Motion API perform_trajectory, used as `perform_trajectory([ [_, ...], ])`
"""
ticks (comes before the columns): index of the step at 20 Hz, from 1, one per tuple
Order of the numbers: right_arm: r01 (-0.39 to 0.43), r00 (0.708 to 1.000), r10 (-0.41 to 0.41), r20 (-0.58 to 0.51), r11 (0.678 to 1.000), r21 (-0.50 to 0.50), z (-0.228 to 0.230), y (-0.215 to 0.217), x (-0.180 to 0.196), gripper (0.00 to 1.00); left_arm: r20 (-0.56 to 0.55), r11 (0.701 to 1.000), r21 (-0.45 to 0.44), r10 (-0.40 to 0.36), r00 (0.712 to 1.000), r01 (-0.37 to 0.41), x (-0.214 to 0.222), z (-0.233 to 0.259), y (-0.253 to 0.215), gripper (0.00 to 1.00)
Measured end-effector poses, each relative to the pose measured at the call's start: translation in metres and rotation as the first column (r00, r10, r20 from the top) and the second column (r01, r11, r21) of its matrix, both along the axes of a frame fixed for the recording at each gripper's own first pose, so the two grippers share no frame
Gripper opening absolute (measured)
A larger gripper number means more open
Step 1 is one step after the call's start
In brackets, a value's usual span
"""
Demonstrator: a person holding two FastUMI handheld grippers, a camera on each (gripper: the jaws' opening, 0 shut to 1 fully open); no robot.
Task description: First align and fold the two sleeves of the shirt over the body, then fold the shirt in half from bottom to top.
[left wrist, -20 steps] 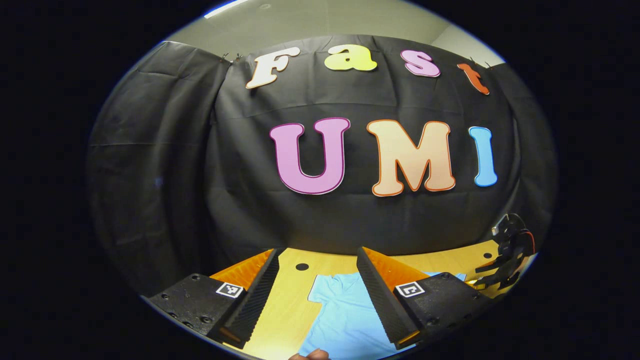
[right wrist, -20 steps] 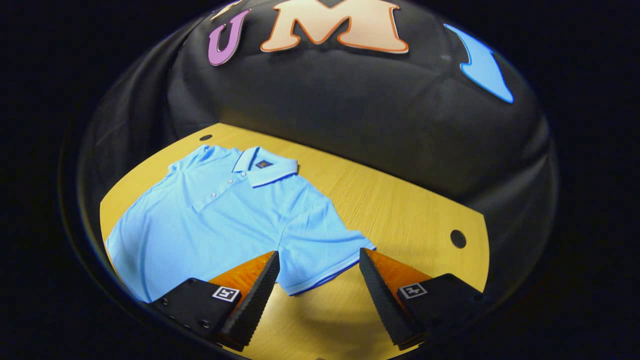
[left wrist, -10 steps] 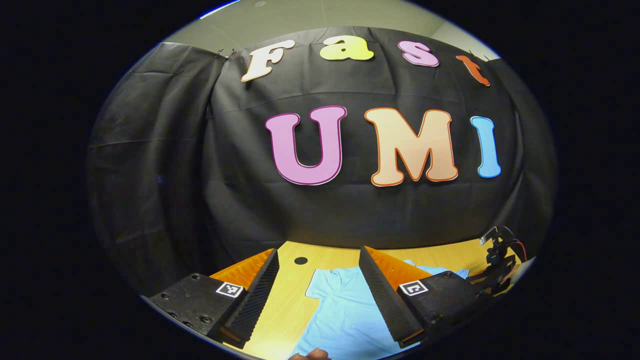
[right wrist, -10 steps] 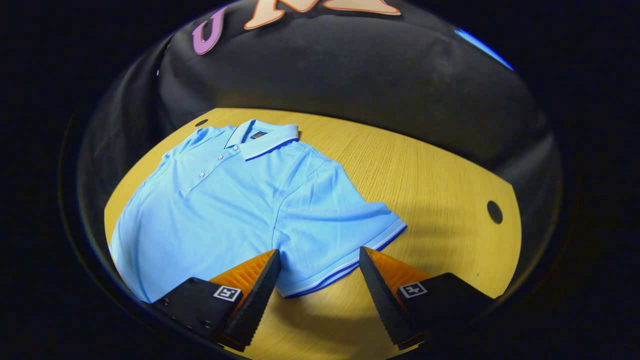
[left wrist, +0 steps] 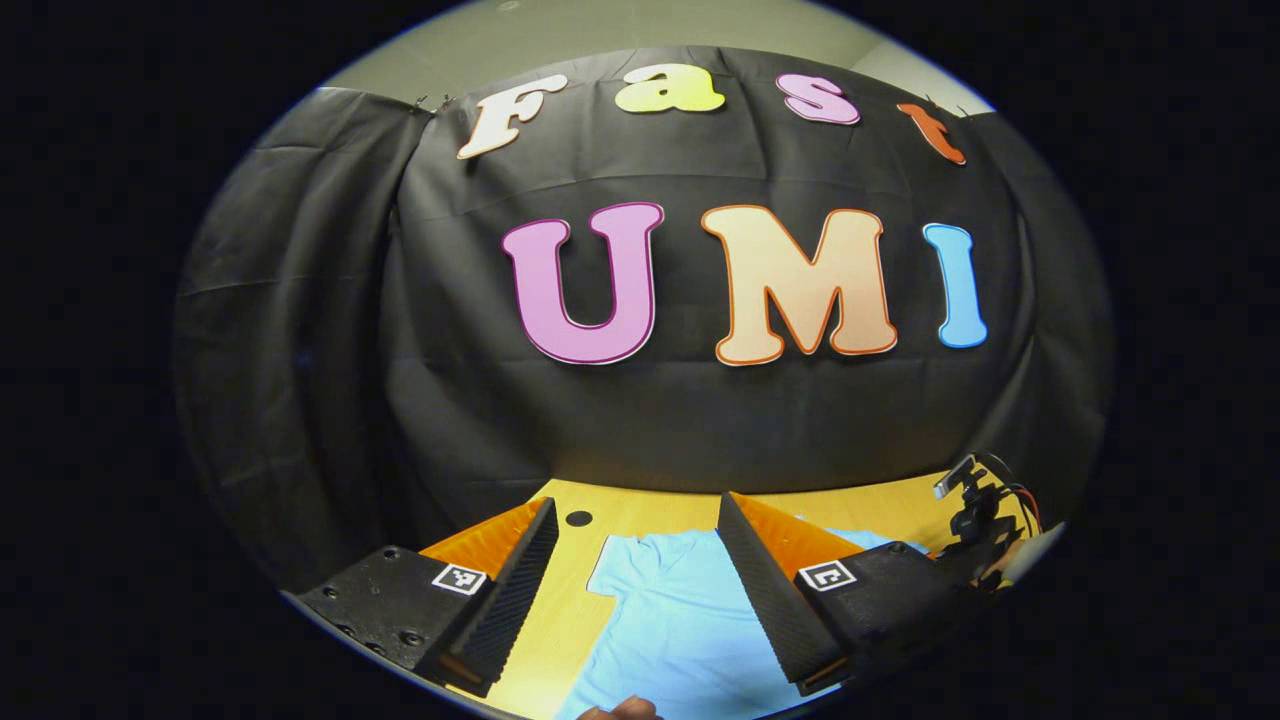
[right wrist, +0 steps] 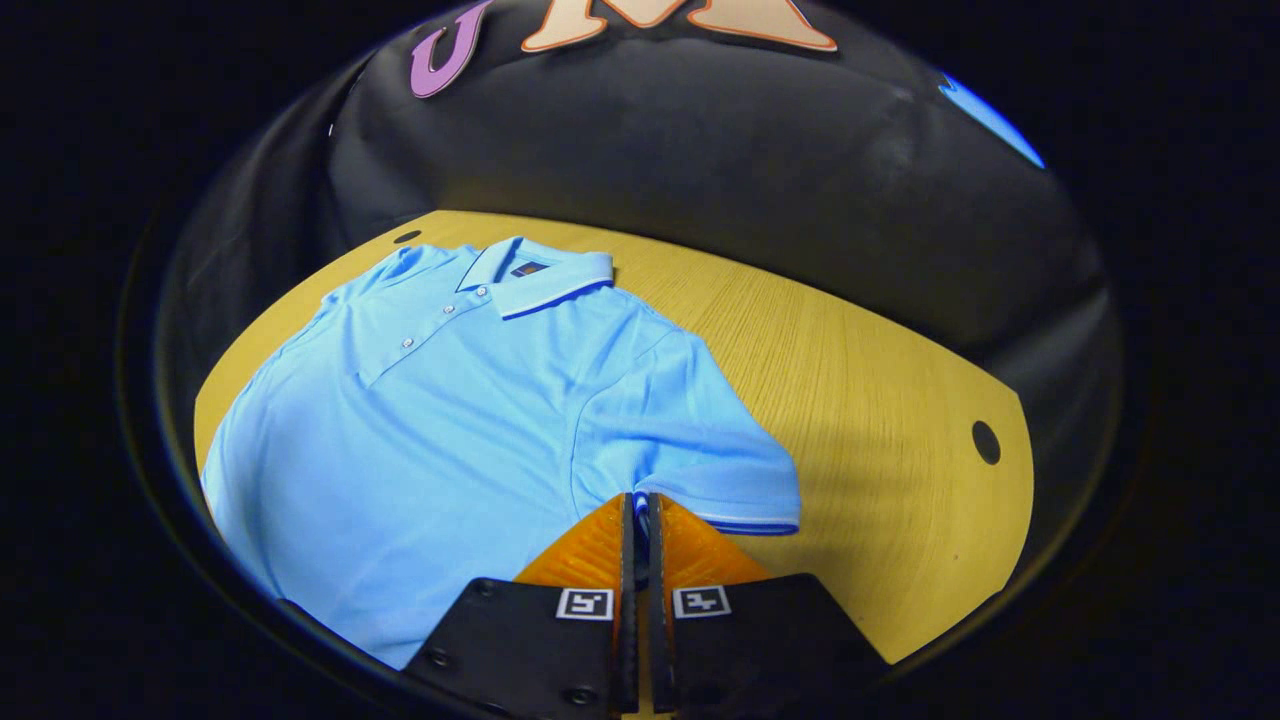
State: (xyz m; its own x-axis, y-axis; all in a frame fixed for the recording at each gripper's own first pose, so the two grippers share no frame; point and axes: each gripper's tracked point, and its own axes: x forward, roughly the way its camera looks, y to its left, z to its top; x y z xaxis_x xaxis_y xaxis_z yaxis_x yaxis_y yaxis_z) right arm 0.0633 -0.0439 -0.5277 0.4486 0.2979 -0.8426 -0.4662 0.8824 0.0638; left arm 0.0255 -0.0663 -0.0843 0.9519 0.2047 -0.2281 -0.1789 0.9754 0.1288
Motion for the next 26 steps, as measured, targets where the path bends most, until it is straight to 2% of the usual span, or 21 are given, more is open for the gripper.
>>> perform_trajectory([
  [2,0.037,0.998,-0.037,0.045,0.999,0.013,0.012,0.003,0.005,0.07,0.003,1.000,0.008,-0.007,1.000,0.007,-0.003,0.001,-0.001,0.97],
  [6,0.097,0.982,-0.114,0.153,0.989,0.112,0.052,0.028,0.032,0.05,0.012,1.000,0.002,-0.002,1.000,0.002,-0.009,0.003,0.007,0.97],
  [10,0.071,0.975,-0.098,0.198,0.988,0.139,0.078,0.058,0.039,0.07,0.003,1.000,-0.020,-0.008,1.000,0.008,-0.013,-0.004,0.016,0.96],
  [13,0.013,0.972,-0.040,0.230,0.993,0.116,0.084,0.089,0.038,0.07,-0.005,0.999,-0.028,-0.019,1.000,0.018,-0.013,-0.007,0.027,0.99],
  [15,-0.054,0.966,0.034,0.258,0.996,0.068,0.082,0.111,0.034,0.07,-0.011,0.999,-0.042,-0.014,1.000,0.014,-0.014,-0.011,0.038,0.97],
  [17,-0.158,0.940,0.152,0.305,0.987,-0.004,0.081,0.137,0.030,0.07,-0.025,0.998,-0.058,-0.012,1.000,0.011,-0.018,-0.016,0.049,0.97],
  [19,-0.271,0.902,0.281,0.329,0.959,-0.077,0.076,0.168,0.020,0.07,-0.036,0.998,-0.057,0.003,0.999,-0.005,-0.021,-0.022,0.067,0.97],
  [20,-0.318,0.882,0.332,0.335,0.943,-0.098,0.071,0.184,0.014,0.07,-0.043,0.998,-0.062,0.010,0.999,-0.013,-0.023,-0.024,0.076,0.97],
  [21,-0.341,0.875,0.356,0.327,0.934,-0.105,0.063,0.198,0.008,0.07,-0.049,0.998,-0.068,0.016,0.999,-0.020,-0.025,-0.028,0.084,0.97],
  [23,-0.334,0.900,0.346,0.264,0.938,-0.093,0.040,0.210,-0.004,0.07,-0.062,0.997,-0.069,0.022,0.998,-0.026,-0.027,-0.035,0.098,0.99],
  [24,-0.308,0.919,0.319,0.233,0.948,-0.086,0.040,0.209,-0.008,0.22,-0.072,0.997,-0.067,0.019,0.997,-0.024,-0.026,-0.040,0.103,0.99],
  [26,-0.234,0.949,0.240,0.206,0.971,-0.053,0.045,0.205,-0.005,0.65,-0.091,0.998,-0.062,0.001,0.996,-0.006,-0.023,-0.052,0.111,0.96],
])
